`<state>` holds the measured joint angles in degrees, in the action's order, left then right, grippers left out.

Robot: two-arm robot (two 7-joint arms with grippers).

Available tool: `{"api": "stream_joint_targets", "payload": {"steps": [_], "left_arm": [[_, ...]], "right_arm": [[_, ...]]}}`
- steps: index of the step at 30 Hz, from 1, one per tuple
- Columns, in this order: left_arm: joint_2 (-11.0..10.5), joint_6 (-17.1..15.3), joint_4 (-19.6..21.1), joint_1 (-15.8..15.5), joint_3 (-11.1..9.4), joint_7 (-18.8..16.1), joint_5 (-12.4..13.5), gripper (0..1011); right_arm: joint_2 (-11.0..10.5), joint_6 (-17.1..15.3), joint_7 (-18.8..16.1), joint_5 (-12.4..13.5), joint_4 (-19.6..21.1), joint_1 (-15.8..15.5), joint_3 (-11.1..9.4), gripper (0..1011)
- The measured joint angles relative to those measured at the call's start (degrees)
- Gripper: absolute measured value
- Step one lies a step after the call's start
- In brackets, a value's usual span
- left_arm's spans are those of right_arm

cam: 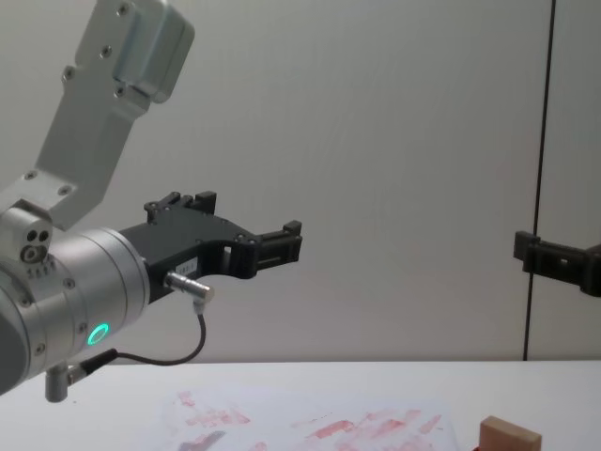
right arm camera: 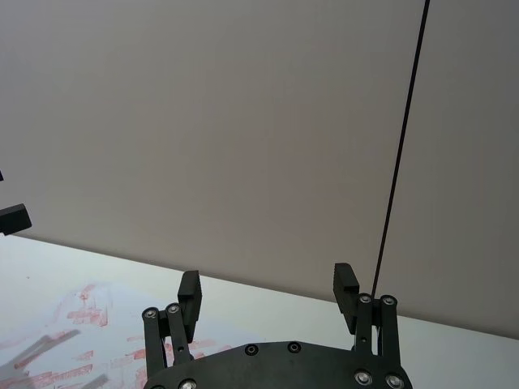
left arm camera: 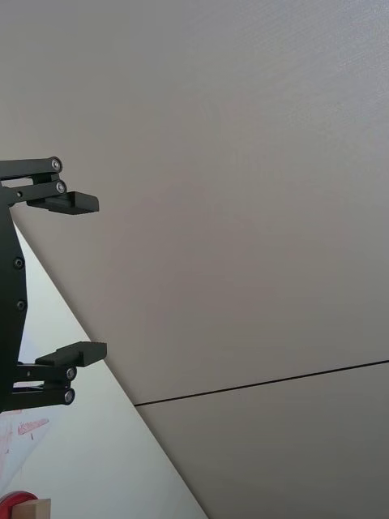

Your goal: Use the one hand to pick up the stamp and affix it onto the A4 paper.

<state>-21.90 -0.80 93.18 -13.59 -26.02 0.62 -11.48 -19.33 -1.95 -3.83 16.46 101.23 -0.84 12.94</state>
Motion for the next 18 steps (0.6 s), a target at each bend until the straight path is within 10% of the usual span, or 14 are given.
{"api": "stream_joint_targets", "payload": {"steps": [18], "left_arm": [[0.00, 0.00, 0.00, 0.00, 0.00, 0.00, 0.00, 1001]], "right_arm": [[0.00, 0.00, 0.00, 0.00, 0.00, 0.00, 0.00, 1001]]}}
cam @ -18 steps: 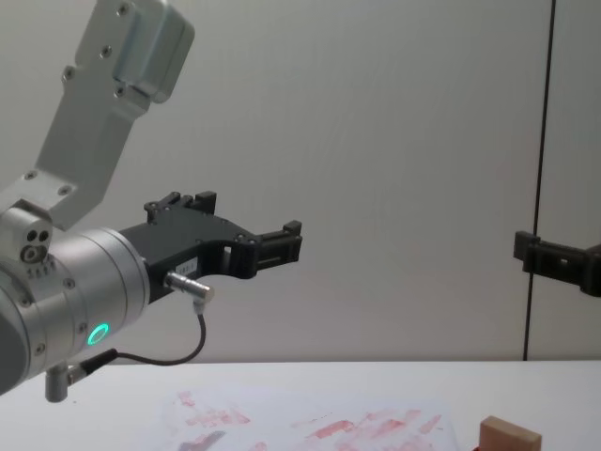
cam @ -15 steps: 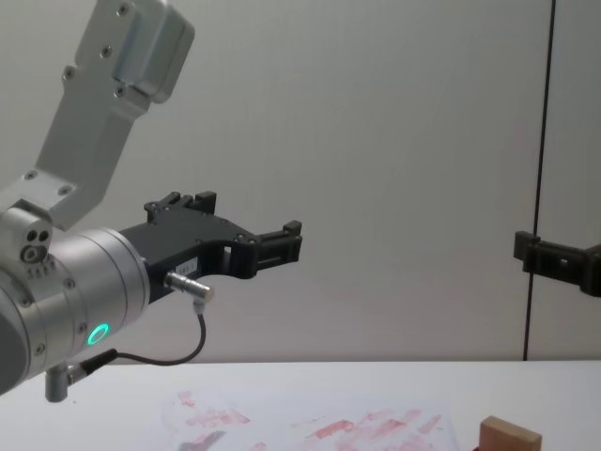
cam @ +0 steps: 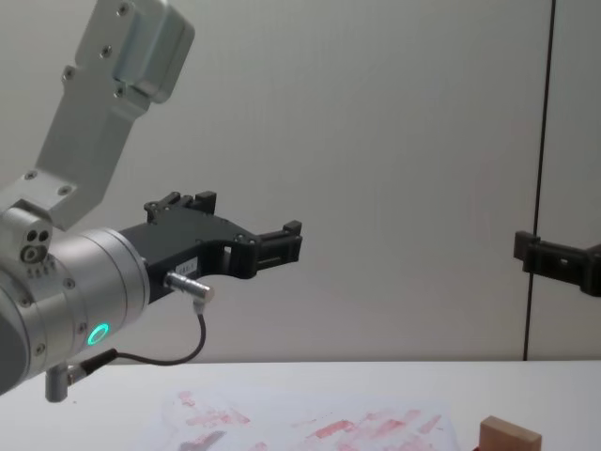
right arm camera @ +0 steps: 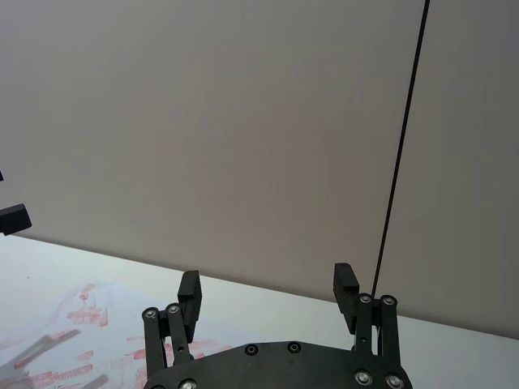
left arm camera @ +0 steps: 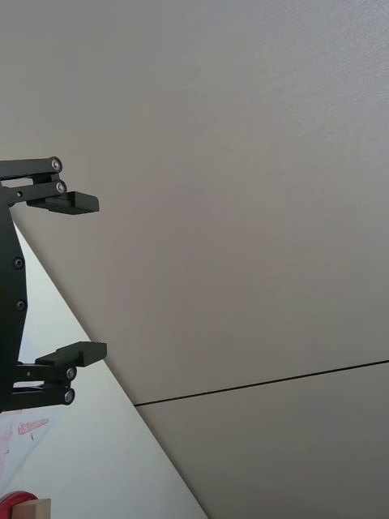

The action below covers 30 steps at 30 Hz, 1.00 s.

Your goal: Use the one hand to pick up the stamp and affix it onto the A4 paper.

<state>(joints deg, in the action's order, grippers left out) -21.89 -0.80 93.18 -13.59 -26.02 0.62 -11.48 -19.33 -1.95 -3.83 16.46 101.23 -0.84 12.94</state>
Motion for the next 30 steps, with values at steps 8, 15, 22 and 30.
{"api": "stream_joint_targets", "payload": {"steps": [8, 15, 22, 30], "left_arm": [[0.00, 0.00, 0.00, 0.00, 0.00, 0.00, 0.00, 1001], [0.00, 0.00, 0.00, 0.00, 0.00, 0.00, 0.00, 1001], [0.00, 0.00, 0.00, 0.00, 0.00, 0.00, 0.00, 1001], [0.00, 0.00, 0.00, 0.00, 0.00, 0.00, 0.00, 1001]], "right_arm": [[0.00, 0.00, 0.00, 0.00, 0.00, 0.00, 0.00, 1001], [0.00, 0.00, 0.00, 0.00, 0.00, 0.00, 0.00, 1001], [0.00, 0.00, 0.00, 0.00, 0.00, 0.00, 0.00, 1001], [0.00, 0.00, 0.00, 0.00, 0.00, 0.00, 0.00, 1001]]}}
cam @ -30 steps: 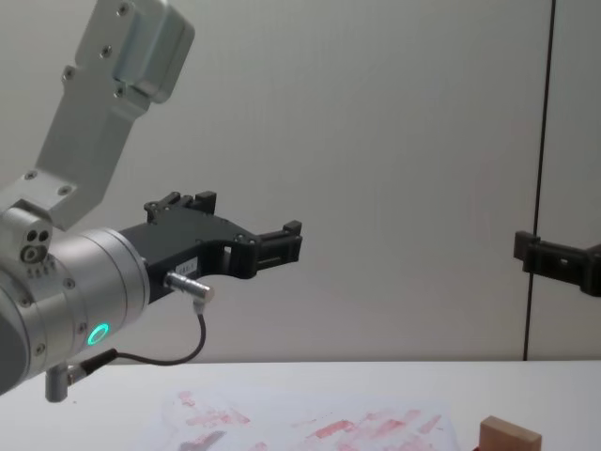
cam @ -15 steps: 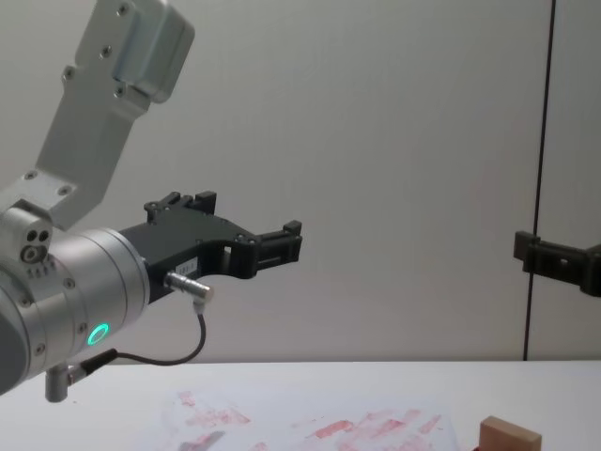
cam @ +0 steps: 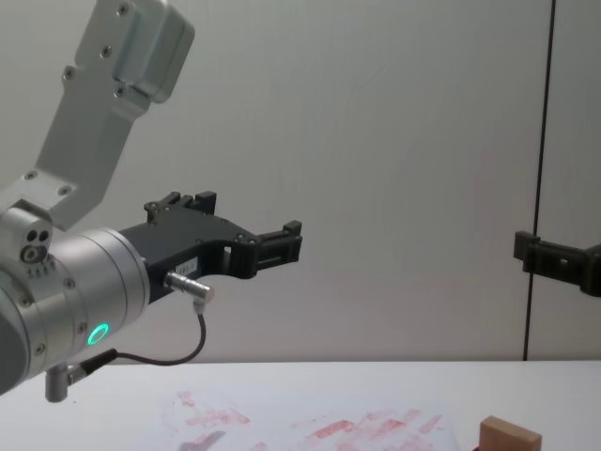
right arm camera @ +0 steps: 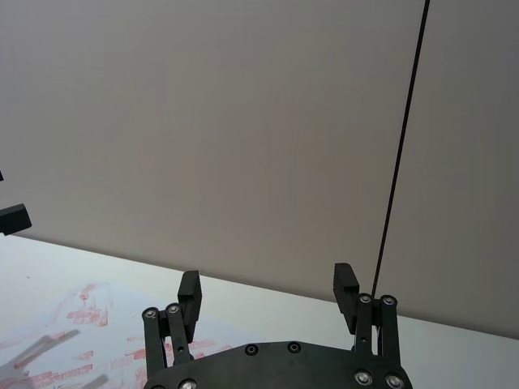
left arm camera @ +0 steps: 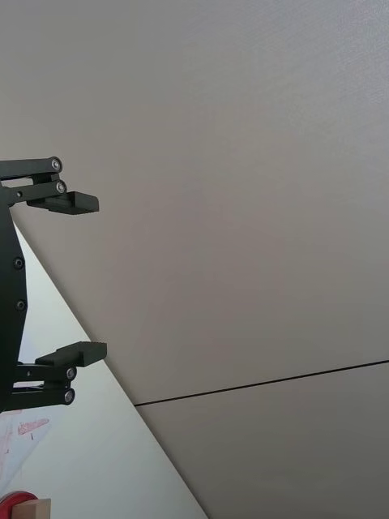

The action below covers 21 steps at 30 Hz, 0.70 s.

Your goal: Use the one hand to pick up the stamp and affix it onto the A4 paper.

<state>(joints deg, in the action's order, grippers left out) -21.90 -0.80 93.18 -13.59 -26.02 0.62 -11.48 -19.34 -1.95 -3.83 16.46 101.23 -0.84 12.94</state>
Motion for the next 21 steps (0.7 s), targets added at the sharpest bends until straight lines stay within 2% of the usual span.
{"api": "stream_joint_targets", "payload": {"steps": [21], "left_arm": [[0.00, 0.00, 0.00, 0.00, 0.00, 0.00, 0.00, 1001]], "right_arm": [[0.00, 0.00, 0.00, 0.00, 0.00, 0.00, 0.00, 1001]]}}
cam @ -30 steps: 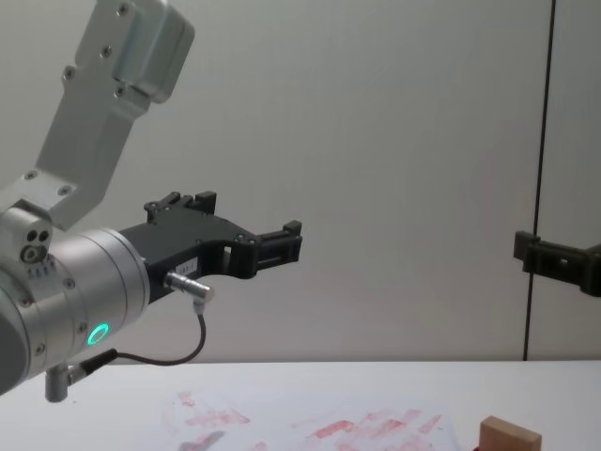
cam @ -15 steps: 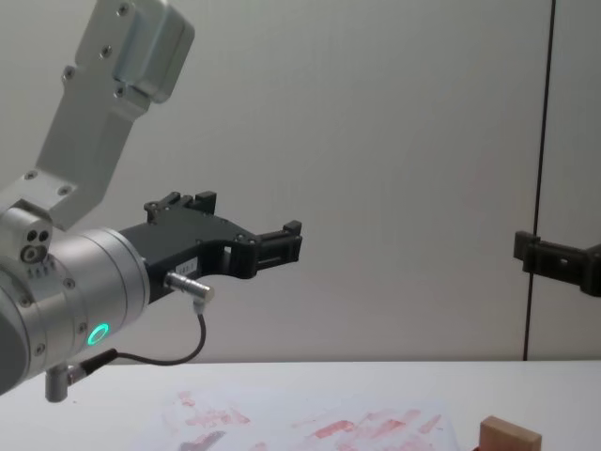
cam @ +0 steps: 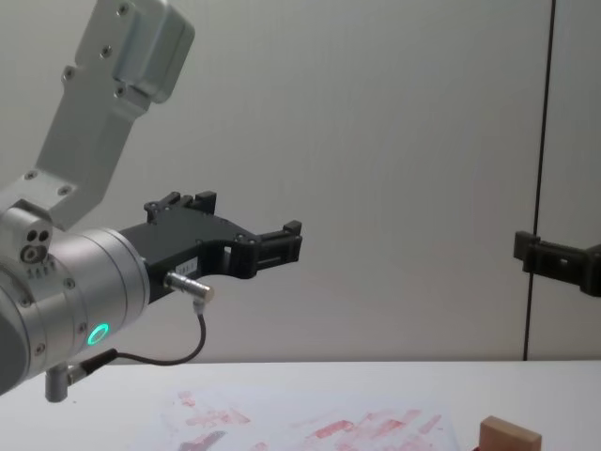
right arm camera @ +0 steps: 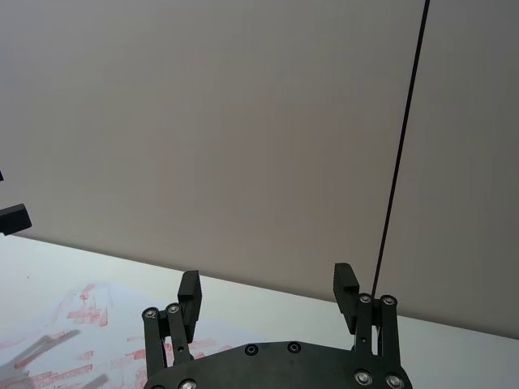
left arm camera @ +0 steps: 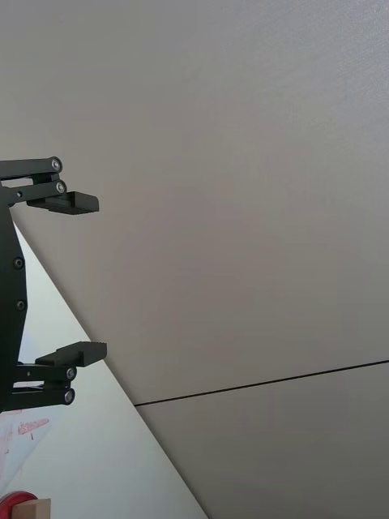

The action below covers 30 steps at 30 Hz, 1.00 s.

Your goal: Use the one hand to pick up the stamp and affix it onto the A4 paper.

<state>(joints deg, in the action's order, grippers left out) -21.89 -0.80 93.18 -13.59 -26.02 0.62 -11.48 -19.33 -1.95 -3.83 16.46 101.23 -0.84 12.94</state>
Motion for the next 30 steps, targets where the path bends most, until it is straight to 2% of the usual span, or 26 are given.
{"api": "stream_joint_targets", "payload": {"steps": [30], "left_arm": [[0.00, 0.00, 0.00, 0.00, 0.00, 0.00, 0.00, 1002]], "right_arm": [[0.00, 0.00, 0.00, 0.00, 0.00, 0.00, 0.00, 1001]]}}
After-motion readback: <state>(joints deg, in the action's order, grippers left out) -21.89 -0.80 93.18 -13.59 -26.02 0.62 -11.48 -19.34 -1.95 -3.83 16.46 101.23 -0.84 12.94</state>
